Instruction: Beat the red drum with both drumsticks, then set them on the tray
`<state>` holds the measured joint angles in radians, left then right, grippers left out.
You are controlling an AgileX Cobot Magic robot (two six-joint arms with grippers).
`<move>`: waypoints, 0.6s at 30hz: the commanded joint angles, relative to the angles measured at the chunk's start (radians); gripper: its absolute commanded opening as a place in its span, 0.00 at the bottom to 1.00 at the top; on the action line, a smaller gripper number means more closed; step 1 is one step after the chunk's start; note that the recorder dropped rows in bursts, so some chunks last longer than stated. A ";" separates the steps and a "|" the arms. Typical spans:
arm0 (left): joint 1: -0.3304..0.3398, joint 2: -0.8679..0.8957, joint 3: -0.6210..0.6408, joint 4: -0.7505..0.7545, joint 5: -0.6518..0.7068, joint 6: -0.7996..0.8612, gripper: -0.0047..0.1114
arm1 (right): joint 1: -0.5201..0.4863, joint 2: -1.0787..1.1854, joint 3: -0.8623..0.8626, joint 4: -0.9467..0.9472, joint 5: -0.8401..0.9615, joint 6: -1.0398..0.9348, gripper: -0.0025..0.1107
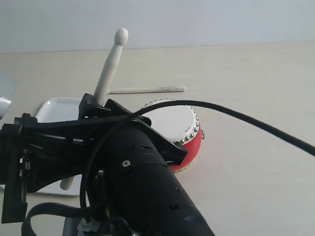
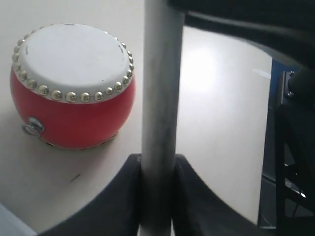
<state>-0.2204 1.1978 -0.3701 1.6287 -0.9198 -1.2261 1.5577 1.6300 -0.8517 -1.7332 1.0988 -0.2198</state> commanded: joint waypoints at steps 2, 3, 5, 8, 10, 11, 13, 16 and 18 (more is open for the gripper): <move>-0.001 0.001 -0.008 -0.097 0.060 -0.010 0.04 | 0.001 -0.010 -0.003 -0.011 0.010 0.051 0.58; -0.001 0.001 -0.008 -0.111 0.085 -0.012 0.04 | 0.001 -0.010 -0.003 -0.011 0.019 0.069 0.59; -0.001 0.001 -0.008 -0.141 0.135 -0.017 0.04 | 0.001 -0.010 -0.003 -0.011 0.064 0.129 0.59; -0.001 0.001 -0.008 -0.210 0.220 -0.028 0.04 | 0.000 -0.015 -0.005 -0.011 0.122 0.329 0.59; -0.001 0.001 -0.008 -0.254 0.294 -0.030 0.04 | -0.019 -0.040 -0.005 -0.011 0.122 0.482 0.57; -0.001 0.001 -0.008 -0.270 0.321 -0.030 0.04 | -0.037 -0.062 -0.005 -0.011 0.122 0.531 0.55; -0.001 0.001 -0.008 -0.290 0.366 -0.040 0.04 | -0.098 -0.115 -0.005 0.049 0.122 0.576 0.51; -0.001 0.001 -0.008 -0.289 0.366 -0.042 0.04 | -0.242 -0.208 -0.041 0.236 0.066 0.588 0.47; -0.001 0.001 -0.008 -0.290 0.366 -0.042 0.04 | -0.381 -0.264 -0.096 0.392 -0.035 0.588 0.48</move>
<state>-0.2204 1.1978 -0.3721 1.3598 -0.5661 -1.2593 1.3200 1.4372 -0.8923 -1.5300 1.1534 0.3450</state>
